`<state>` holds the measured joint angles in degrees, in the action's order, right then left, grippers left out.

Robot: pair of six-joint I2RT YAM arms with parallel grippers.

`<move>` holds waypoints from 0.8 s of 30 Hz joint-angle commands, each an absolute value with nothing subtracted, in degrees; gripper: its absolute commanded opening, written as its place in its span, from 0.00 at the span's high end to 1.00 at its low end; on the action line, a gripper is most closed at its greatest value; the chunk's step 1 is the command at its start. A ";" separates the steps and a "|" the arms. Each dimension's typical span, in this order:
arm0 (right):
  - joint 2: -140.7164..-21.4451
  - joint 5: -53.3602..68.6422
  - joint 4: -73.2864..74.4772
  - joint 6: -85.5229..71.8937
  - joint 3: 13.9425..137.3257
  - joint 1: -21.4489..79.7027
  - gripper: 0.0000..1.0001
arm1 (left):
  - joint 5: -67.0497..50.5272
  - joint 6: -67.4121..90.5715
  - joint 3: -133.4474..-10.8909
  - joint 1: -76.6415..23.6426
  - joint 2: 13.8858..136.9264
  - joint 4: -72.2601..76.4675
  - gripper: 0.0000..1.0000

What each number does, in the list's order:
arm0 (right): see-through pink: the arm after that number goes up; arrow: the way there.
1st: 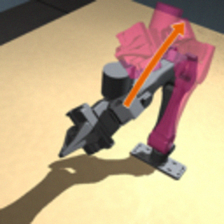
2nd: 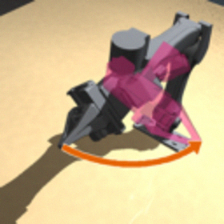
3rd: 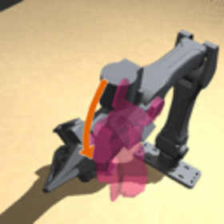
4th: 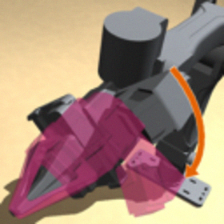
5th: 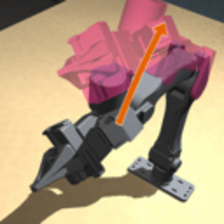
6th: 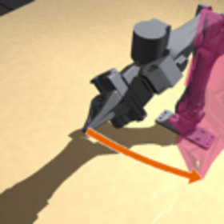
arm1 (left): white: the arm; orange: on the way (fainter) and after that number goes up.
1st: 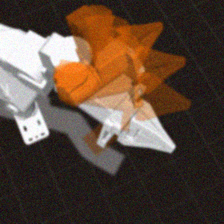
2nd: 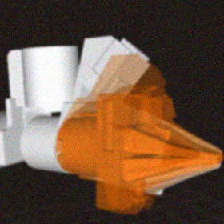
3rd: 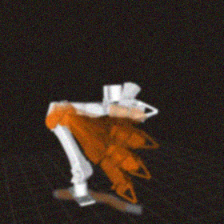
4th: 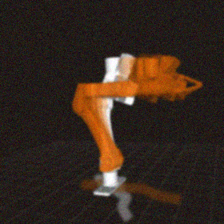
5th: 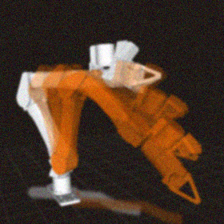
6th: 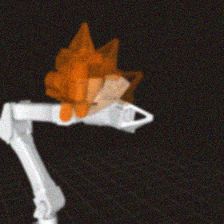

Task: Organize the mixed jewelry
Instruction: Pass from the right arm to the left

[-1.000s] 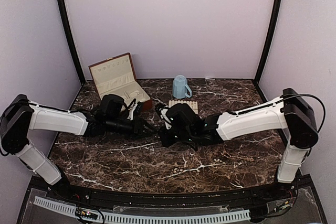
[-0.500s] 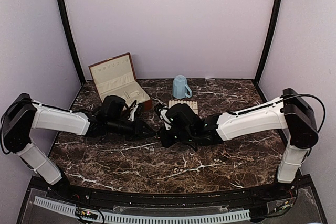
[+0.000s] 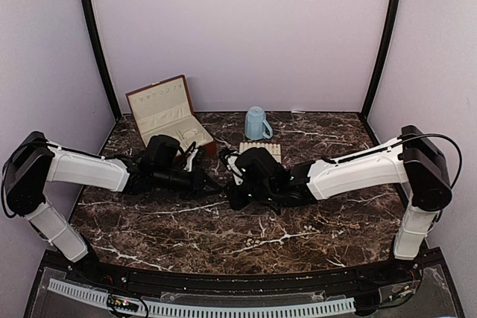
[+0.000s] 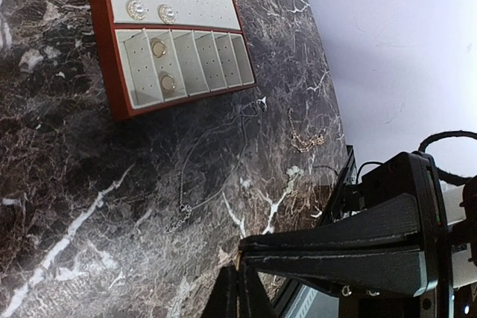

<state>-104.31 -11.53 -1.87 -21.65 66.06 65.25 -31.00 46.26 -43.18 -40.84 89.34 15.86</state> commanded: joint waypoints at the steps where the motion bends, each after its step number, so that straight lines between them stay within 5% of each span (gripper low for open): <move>1: -103.36 -11.39 -4.02 -21.27 66.84 65.81 1.00 | -31.39 46.13 -44.65 -41.32 89.78 16.69 0.99; 8: -101.95 -13.48 -4.44 -22.45 65.84 65.71 1.00 | -31.54 47.17 -43.72 -41.40 89.11 19.28 1.00; 12: -98.42 -14.39 -5.51 -24.56 63.99 64.79 0.68 | -29.09 49.18 -40.66 -41.40 86.43 23.62 1.00; 15: -94.87 -14.39 -7.20 -24.56 61.83 63.59 0.68 | -26.01 50.42 -38.27 -41.43 83.57 27.23 1.00; 16: -93.63 -13.49 -8.14 -27.28 60.94 63.24 0.55 | -25.44 50.56 -37.85 -41.43 82.96 28.12 1.00; 24: -87.37 -2.96 -22.02 -39.65 54.44 60.93 0.42 | -19.74 48.83 -33.77 -41.48 74.51 39.19 1.00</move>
